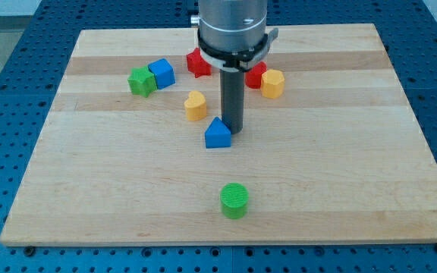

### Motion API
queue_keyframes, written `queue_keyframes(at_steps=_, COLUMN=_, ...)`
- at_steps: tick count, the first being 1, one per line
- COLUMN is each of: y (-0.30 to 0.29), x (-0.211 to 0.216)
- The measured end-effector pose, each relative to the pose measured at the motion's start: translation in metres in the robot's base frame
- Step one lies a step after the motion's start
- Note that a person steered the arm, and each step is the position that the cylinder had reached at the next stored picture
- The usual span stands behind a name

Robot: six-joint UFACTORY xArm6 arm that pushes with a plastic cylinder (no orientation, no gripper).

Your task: Move the blue triangle to the top of the green circle

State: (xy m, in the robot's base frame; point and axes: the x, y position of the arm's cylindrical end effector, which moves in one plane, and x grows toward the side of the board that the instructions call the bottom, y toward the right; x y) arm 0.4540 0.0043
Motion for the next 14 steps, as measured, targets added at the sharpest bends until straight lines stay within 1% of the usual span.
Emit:
queue_keyframes(at_steps=1, y=0.000, x=0.002)
queue_keyframes(at_steps=2, y=0.000, x=-0.048)
queue_keyframes(at_steps=3, y=-0.023, x=-0.072)
queue_keyframes(at_steps=4, y=-0.049, x=-0.059)
queue_keyframes(at_steps=5, y=-0.051, x=-0.050)
queue_keyframes(at_steps=7, y=-0.014, x=-0.014)
queue_keyframes(at_steps=9, y=0.017, x=0.005)
queue_keyframes(at_steps=10, y=0.009, x=-0.008)
queue_keyframes(at_steps=11, y=-0.029, x=-0.020)
queue_keyframes(at_steps=12, y=-0.042, x=-0.015)
queue_keyframes(at_steps=13, y=-0.033, x=0.003)
queue_keyframes(at_steps=14, y=-0.008, x=0.004)
